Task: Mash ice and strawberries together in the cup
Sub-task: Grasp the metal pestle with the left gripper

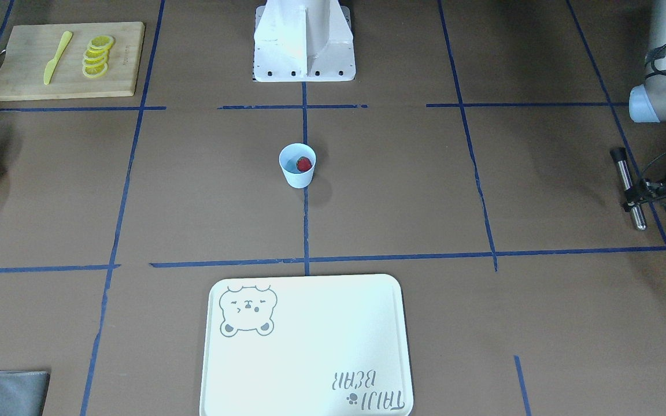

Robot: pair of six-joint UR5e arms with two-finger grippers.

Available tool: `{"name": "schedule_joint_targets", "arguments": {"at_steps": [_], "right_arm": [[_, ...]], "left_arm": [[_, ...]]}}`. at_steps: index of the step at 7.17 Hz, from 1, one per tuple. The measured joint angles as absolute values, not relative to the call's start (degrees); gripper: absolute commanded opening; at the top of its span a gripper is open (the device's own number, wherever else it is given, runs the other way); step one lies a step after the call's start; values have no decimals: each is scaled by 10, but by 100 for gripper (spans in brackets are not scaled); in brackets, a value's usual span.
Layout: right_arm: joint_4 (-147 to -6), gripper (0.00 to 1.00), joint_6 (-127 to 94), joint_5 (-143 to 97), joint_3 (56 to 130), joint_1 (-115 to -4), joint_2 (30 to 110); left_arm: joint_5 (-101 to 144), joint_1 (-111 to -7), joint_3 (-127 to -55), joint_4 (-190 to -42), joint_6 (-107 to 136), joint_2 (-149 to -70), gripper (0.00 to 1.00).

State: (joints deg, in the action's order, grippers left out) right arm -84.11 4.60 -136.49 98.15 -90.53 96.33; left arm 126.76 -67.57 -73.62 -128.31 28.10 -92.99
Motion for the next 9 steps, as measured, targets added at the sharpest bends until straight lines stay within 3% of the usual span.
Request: {"name": "schedule_joint_targets", "arguments": {"at_steps": [7, 9], "right_arm": [[-841, 99, 47, -1365, 982, -907, 962], [-841, 99, 47, -1365, 982, -908, 962]], "left_arm": [[1269, -667, -735, -1282, 281, -930, 91], [1269, -661, -735, -1282, 281, -931, 85]]}}
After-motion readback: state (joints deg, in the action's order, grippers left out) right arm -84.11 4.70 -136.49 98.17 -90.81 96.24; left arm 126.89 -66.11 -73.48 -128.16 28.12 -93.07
